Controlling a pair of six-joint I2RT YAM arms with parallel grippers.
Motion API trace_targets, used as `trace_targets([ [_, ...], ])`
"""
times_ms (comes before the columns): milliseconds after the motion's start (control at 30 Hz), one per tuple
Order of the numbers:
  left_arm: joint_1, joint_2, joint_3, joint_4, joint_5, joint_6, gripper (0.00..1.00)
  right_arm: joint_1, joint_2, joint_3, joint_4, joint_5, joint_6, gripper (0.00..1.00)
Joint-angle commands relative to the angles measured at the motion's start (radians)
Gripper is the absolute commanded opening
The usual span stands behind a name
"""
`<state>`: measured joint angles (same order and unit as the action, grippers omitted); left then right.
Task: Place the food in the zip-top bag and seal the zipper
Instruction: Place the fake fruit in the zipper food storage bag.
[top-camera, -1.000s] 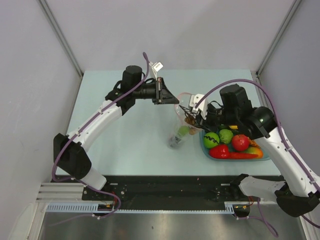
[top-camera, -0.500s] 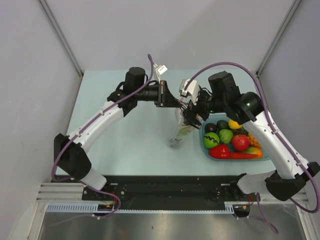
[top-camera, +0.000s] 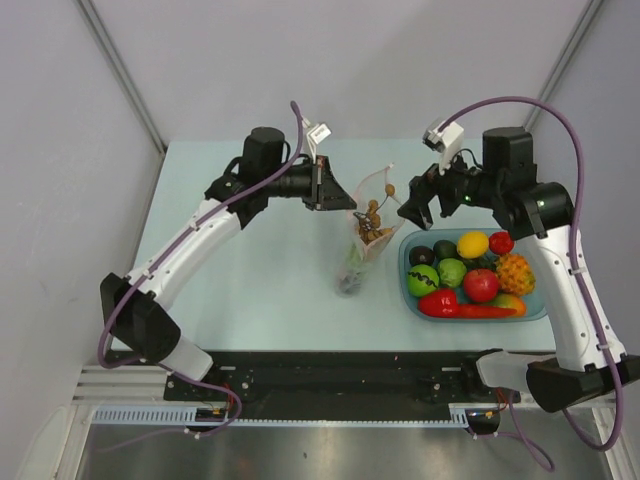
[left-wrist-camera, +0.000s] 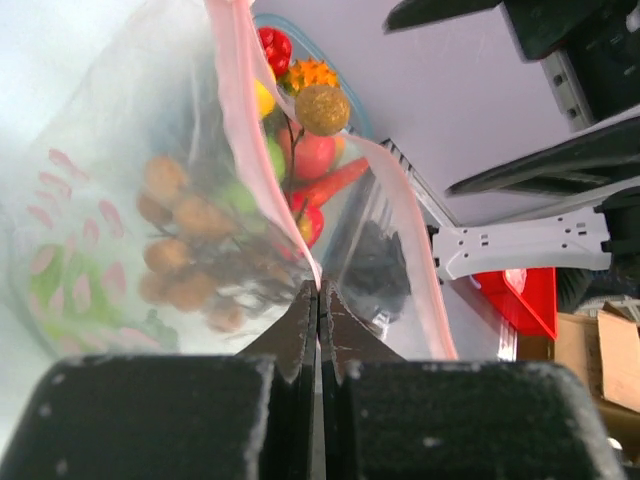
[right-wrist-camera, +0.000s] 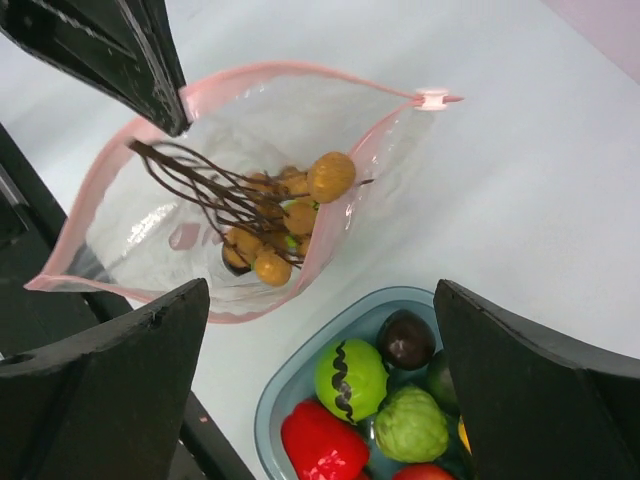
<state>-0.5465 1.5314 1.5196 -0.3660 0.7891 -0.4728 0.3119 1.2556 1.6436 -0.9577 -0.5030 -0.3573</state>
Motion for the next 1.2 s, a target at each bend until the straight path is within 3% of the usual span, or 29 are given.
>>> trace_targets([
  [0,0.036,-0.031,-0.079,0.105,0.064,-0.079,0.0,-0.037,-0.051,-0.034,0.114,-0.095,0.107,1.0],
  [133,0.042,-0.017,-0.07,0.116,0.065,-0.081,0.0,-0.037,-0.062,-0.096,0.14,-0.101,0.175,0.95],
  [233,0.04,-0.011,-0.064,0.122,0.071,-0.082,0.0,-0.027,-0.038,-0.133,0.132,-0.101,0.205,0.8],
  [433,0.04,-0.01,-0.065,0.11,0.068,-0.072,0.0,0.035,-0.001,-0.191,0.163,0.007,0.193,0.72],
  [467,0.042,-0.008,-0.067,0.107,0.068,-0.07,0.0,0.041,0.007,-0.195,0.186,0.012,0.196,0.65],
  [500,0.04,-0.007,-0.067,0.104,0.068,-0.061,0.0,0.047,0.019,-0.196,0.188,0.015,0.192,0.44],
  [533,0.04,-0.005,-0.065,0.093,0.067,-0.055,0.0,0.047,0.027,-0.194,0.185,0.014,0.187,0.31],
  [567,0.042,-0.005,-0.067,0.087,0.056,-0.046,0.0,0.049,0.031,-0.188,0.178,0.018,0.173,0.0],
  [667,0.042,-0.008,-0.076,0.07,0.021,-0.01,0.0,0.079,0.031,-0.102,0.148,0.027,0.153,0.0],
  [733,0.039,-0.014,-0.104,0.058,-0.019,0.019,0.0,0.224,0.004,-0.071,0.151,0.134,0.101,0.0],
  [933,0.036,0.07,-0.116,-0.042,-0.128,0.089,0.0,0.458,0.03,-0.267,0.143,0.489,-0.153,0.0],
  [1033,0.037,0.078,-0.118,-0.044,-0.133,0.092,0.0,0.455,0.068,-0.274,0.131,0.615,-0.172,0.0],
  [1167,0.048,0.052,-0.147,-0.011,-0.108,0.068,0.0,0.307,0.093,-0.229,0.102,0.571,-0.126,0.0],
])
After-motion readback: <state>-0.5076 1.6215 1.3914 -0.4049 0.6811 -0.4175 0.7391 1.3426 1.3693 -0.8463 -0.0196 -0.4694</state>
